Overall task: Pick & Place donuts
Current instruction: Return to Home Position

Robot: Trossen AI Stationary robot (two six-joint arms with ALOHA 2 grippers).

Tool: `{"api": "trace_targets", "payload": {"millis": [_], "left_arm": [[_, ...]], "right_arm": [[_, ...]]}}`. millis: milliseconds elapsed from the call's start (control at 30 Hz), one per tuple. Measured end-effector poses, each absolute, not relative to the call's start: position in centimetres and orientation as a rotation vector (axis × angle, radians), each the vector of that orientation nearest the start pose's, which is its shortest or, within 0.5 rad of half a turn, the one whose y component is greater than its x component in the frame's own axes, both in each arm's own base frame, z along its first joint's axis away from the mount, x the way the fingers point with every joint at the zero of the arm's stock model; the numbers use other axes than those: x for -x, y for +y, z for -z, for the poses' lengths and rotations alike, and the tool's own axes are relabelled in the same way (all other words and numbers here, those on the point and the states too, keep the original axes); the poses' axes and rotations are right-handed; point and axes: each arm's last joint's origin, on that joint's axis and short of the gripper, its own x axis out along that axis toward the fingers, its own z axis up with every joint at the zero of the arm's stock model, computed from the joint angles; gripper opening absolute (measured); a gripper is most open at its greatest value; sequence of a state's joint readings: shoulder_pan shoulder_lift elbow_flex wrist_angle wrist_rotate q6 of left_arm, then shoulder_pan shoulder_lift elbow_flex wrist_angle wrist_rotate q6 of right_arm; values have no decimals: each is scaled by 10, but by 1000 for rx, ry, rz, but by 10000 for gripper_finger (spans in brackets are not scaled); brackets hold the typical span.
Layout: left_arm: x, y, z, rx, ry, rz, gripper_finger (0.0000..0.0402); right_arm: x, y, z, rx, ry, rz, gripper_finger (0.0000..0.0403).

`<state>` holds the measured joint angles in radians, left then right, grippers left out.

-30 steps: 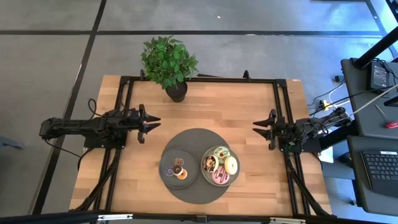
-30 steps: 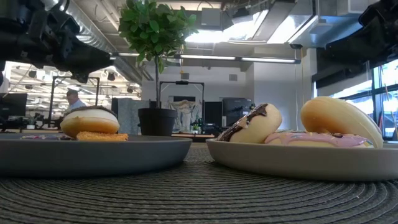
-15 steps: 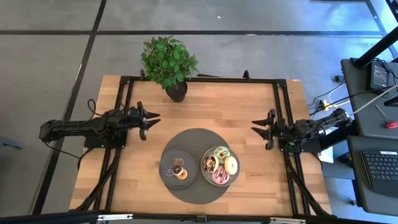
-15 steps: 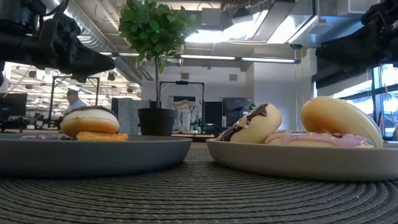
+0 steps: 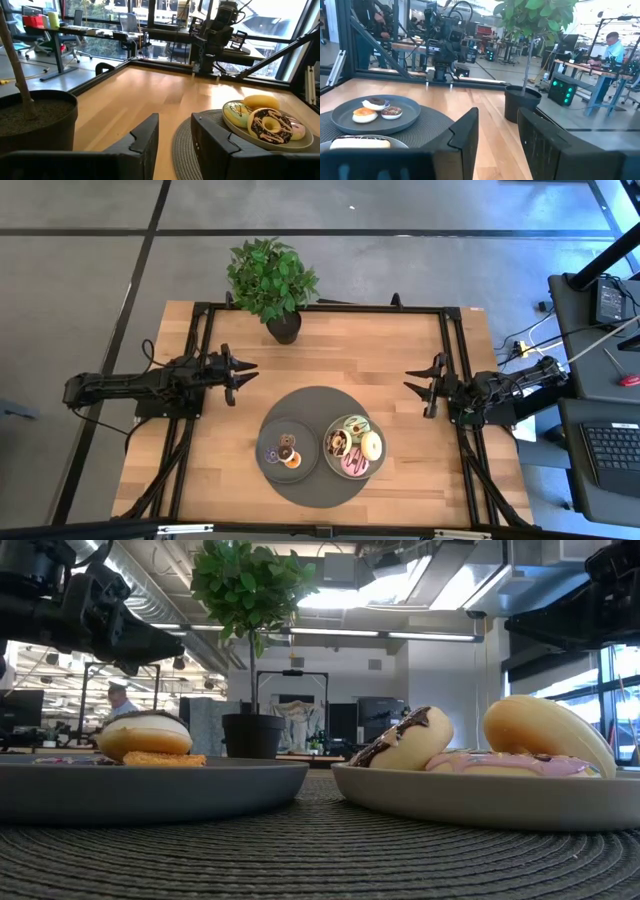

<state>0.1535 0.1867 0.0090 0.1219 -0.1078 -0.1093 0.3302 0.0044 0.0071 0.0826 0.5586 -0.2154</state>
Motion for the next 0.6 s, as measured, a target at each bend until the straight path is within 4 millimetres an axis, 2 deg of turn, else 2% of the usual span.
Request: {"api": "trace_targets", "payload": {"millis": [600], "left_arm": [[-107, 20, -163, 110, 41, -264, 113]], "right_arm": [[-93, 16, -173, 177, -52, 234, 139]]}}
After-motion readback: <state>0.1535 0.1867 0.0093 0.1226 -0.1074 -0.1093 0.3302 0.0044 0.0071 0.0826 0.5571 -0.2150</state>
